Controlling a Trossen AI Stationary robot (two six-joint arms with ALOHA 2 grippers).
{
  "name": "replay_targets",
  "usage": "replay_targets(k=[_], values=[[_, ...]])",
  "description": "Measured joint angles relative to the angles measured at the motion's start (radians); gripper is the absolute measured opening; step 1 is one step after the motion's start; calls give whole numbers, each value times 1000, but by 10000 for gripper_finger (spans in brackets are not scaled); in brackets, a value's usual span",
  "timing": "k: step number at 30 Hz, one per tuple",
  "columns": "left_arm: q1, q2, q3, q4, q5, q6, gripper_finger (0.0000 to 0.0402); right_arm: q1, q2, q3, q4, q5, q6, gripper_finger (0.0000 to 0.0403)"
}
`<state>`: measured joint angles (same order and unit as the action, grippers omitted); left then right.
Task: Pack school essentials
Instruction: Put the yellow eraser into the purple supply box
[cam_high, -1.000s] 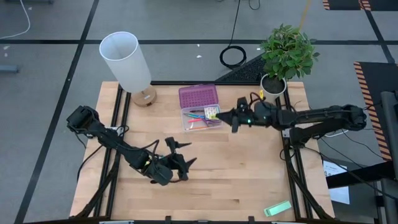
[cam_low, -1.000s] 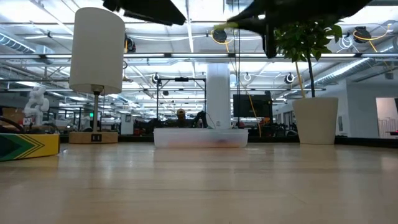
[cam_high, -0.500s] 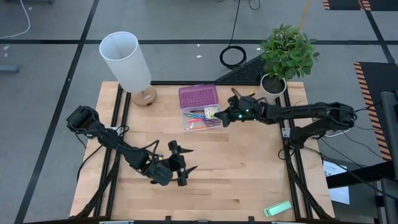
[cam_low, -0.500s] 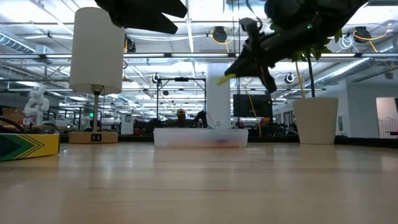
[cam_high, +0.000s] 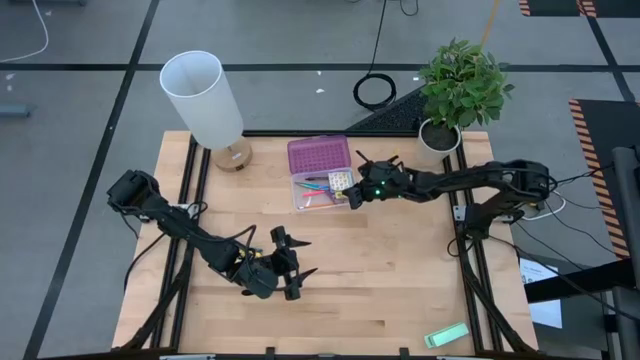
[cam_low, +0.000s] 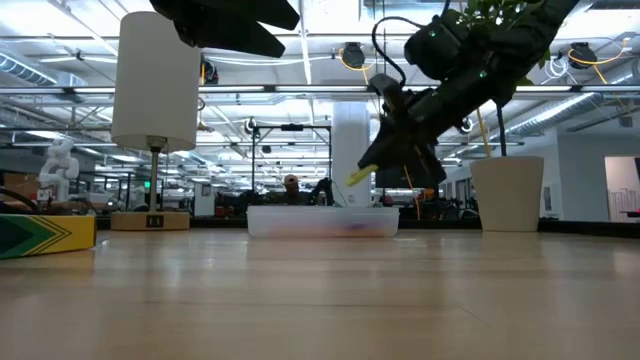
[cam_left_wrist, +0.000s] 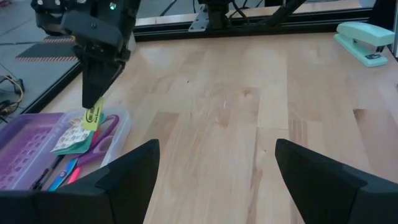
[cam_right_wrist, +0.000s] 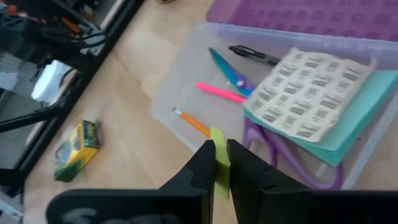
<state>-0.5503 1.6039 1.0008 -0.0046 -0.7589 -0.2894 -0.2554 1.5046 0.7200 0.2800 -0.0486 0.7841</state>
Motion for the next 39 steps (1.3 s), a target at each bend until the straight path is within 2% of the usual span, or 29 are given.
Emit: replay_targets(k=[15,39], values=[[0,0,0,17,0,0,323,0,17,0,-23,73,-27,24],[0,0,1,68,0,26,324,-14,33,-36,-43,107,-12,25]])
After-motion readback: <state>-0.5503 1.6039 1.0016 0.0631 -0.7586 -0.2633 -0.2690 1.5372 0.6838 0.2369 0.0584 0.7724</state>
